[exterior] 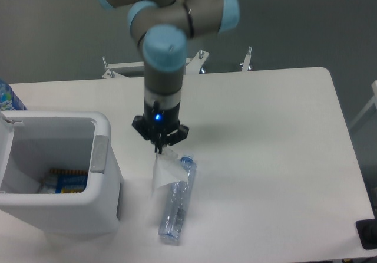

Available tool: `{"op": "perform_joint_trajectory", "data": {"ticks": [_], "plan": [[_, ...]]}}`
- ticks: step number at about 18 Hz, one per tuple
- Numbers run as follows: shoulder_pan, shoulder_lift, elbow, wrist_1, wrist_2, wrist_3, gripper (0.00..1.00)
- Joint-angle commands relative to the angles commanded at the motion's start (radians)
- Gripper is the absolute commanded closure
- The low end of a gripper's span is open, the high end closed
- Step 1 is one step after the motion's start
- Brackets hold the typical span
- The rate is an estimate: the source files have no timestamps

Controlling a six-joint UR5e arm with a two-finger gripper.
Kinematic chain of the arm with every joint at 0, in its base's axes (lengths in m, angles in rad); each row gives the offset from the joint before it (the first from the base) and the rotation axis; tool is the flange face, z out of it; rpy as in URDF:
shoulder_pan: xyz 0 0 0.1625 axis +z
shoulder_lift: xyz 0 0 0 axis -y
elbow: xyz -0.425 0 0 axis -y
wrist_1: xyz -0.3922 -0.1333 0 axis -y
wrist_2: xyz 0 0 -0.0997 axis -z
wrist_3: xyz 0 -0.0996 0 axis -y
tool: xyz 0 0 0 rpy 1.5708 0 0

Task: Place the trash in the trash can
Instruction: 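Lift the white tissue up off the bottle, then carry the tissue over the white bin and open the gripper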

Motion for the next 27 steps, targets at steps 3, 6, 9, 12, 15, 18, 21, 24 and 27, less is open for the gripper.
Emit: {"op": "perform_joint_trajectory", "data": {"ticks": [3,6,9,12,15,18,21,24,27], "plan": [[0.069,0.040,0.041,-0.003,-0.107,-0.006,0.96],[0.133,0.065,0.080,-0.003,-0.210,-0.061,0.96],[0.179,0.068,0.126,-0.003,-0.287,-0.116,0.96],[0.193,0.068,0.161,-0.002,-0.344,-0.185,0.96],[0.192,0.065,0.201,0.002,-0.365,-0.251,0.96],[0.183,0.062,0.235,0.003,-0.400,-0.327,0.96],[0.172,0.058,0.229,0.003,-0.468,-0.341,0.96],[0.070,0.049,0.223,0.003,-0.476,-0.338,0.96],[0.016,0.042,0.209,0.005,-0.476,-0.333,0.96]]}}
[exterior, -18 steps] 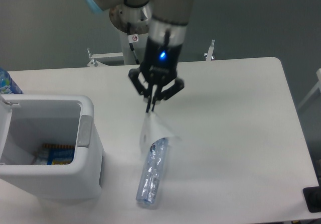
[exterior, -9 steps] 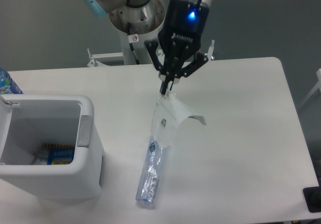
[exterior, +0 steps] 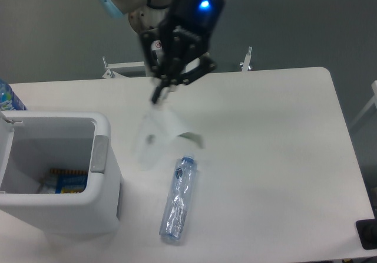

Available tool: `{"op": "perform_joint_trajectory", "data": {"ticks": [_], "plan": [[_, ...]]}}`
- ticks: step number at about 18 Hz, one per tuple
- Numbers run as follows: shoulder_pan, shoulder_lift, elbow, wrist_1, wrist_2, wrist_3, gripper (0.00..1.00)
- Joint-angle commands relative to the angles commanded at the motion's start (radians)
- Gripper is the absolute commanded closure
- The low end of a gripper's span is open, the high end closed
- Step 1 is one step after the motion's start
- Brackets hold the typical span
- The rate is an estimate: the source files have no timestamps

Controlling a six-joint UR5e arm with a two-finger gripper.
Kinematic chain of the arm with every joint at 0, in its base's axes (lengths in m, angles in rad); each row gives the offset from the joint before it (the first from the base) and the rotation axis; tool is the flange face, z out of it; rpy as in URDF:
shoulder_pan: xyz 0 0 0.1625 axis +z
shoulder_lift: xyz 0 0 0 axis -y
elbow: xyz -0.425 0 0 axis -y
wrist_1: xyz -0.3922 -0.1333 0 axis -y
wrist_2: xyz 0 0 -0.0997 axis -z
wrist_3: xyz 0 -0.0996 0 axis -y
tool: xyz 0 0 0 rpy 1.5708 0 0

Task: Place the trash in the trash can
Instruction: 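Carry the tissue over the white bin and open the gripper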

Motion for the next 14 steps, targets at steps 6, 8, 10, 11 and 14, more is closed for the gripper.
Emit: {"op": "perform_joint_trajectory", "data": {"ticks": [6,8,10,11,14], "plan": [[-0.089,-0.017,-0.009,0.005,0.021,0.008,0.96],[-0.110,-0.018,-0.028,0.006,0.047,0.012,0.96],[-0.152,-0.031,-0.046,0.008,0.083,0.038,0.96],[-0.167,-0.034,-0.052,0.008,0.104,0.057,0.95],[-0.186,-0.045,-0.057,0.008,0.136,0.090,0.93]]}}
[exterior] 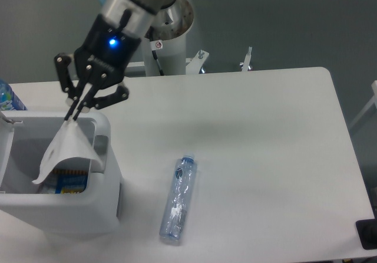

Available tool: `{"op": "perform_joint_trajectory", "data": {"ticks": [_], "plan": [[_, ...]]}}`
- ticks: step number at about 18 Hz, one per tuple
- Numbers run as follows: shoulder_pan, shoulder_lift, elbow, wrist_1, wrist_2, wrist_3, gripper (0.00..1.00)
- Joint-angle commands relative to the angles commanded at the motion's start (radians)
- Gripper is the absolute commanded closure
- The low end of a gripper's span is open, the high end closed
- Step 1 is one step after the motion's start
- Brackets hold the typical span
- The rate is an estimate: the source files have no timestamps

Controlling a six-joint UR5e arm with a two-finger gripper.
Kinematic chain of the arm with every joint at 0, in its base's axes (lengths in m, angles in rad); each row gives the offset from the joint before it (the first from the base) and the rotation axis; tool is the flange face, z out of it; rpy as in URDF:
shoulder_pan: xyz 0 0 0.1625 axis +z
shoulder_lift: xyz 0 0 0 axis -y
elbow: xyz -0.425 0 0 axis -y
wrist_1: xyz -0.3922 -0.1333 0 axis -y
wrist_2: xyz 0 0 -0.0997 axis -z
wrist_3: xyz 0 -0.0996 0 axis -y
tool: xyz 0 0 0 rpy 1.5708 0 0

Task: Place the trash in the trash can
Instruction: 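Carry the tissue over the white bin and open the gripper, then raise the gripper out of the bin and move toward the bottle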

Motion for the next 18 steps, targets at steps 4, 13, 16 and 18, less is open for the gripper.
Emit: {"op": "perform_joint_trajectory", "data": {"ticks": [4,13,16,18], "plan": [[-0.017,-0.014,-0.003,0.002,0.008,0.080,0.11],[0.023,-0.012,0.058,0.009,0.099,0.083,0.00],[0.060,-0.015,0.098,0.012,0.202,0.098,0.00],[0.098,-0.029,0.136,0.015,0.293,0.138,0.00]]}}
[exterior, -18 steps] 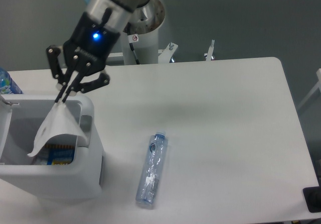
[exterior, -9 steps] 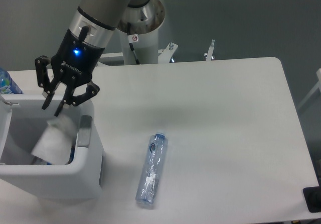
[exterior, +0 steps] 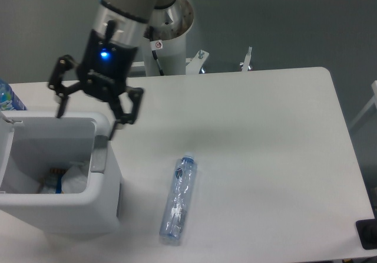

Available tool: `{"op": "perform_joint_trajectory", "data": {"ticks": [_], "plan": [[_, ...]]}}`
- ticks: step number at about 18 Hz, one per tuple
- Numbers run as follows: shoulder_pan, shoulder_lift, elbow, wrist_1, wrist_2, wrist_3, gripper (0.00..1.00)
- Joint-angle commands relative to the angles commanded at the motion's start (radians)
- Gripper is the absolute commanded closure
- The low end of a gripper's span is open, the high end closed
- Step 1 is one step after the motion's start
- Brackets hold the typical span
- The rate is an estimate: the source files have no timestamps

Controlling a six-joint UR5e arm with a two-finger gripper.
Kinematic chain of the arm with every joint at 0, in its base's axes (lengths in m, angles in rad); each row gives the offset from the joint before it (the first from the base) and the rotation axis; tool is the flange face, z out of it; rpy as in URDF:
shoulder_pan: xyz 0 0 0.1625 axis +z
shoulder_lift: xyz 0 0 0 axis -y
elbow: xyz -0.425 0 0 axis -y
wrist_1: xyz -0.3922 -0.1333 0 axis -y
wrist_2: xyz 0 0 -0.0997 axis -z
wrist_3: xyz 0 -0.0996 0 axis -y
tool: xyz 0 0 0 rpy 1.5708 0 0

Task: Place the trash in the trash can
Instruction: 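Raise the gripper out of the bin and move toward the bottle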

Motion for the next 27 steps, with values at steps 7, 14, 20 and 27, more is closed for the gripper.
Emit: {"op": "perform_joint_trajectory", "data": {"ticks": [7,14,20,27], "plan": [[0.064,-0.014,0.032,-0.018,0.333,0.328,0.00],[0.129,-0.015,0.022,-0.021,0.384,0.428,0.00],[0.144,-0.071,0.017,-0.008,0.387,0.424,0.00],[0.095,-0.201,0.031,-0.005,0.327,0.263,0.00]]}}
